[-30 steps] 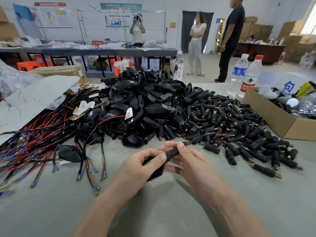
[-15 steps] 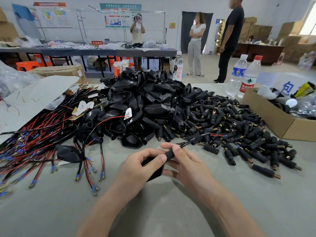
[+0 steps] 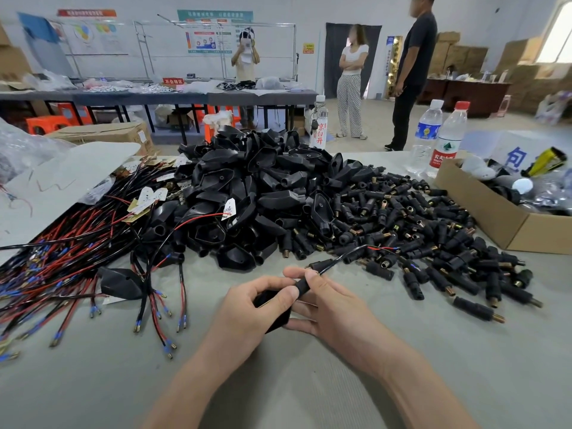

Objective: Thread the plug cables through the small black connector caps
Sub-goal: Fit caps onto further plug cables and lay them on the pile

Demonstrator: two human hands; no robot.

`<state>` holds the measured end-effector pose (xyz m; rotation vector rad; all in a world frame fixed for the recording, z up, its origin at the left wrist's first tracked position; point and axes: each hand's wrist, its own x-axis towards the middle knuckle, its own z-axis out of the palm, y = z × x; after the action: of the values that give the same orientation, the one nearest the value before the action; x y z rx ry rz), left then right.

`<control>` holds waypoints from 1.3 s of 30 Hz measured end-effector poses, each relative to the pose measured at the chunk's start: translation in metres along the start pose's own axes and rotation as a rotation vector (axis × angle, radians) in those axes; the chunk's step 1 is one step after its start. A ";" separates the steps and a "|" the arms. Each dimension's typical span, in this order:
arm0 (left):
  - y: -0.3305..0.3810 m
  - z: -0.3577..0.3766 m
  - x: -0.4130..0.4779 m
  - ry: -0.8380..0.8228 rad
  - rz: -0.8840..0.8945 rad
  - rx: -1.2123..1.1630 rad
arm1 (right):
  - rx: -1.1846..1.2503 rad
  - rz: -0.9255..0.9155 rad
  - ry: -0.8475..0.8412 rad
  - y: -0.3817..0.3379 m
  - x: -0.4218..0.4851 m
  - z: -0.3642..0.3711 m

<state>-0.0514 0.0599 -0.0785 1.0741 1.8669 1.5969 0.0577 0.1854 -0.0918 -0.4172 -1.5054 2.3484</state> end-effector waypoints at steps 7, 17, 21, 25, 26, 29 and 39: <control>-0.002 0.001 0.003 0.041 -0.032 -0.030 | -0.065 -0.142 0.214 -0.008 -0.003 -0.004; -0.007 -0.002 0.006 0.018 -0.098 -0.133 | -0.190 -0.320 0.479 -0.010 0.000 -0.017; -0.007 -0.005 0.005 0.035 -0.055 -0.096 | -0.224 -0.301 0.558 -0.011 0.002 -0.020; -0.009 -0.011 0.004 0.059 0.031 0.101 | -0.243 -0.289 0.616 -0.011 0.002 -0.022; -0.010 -0.013 0.004 0.068 0.048 0.163 | -0.247 -0.285 0.626 -0.012 0.001 -0.022; -0.016 -0.018 0.005 0.044 0.132 0.367 | -0.249 -0.276 0.657 -0.012 0.001 -0.022; -0.020 -0.012 0.005 0.132 0.328 0.534 | -0.064 -0.225 0.630 -0.015 -0.002 -0.015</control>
<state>-0.0688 0.0566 -0.0947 1.5998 2.3847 1.3856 0.0675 0.2025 -0.0839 -0.8570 -1.2395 1.7630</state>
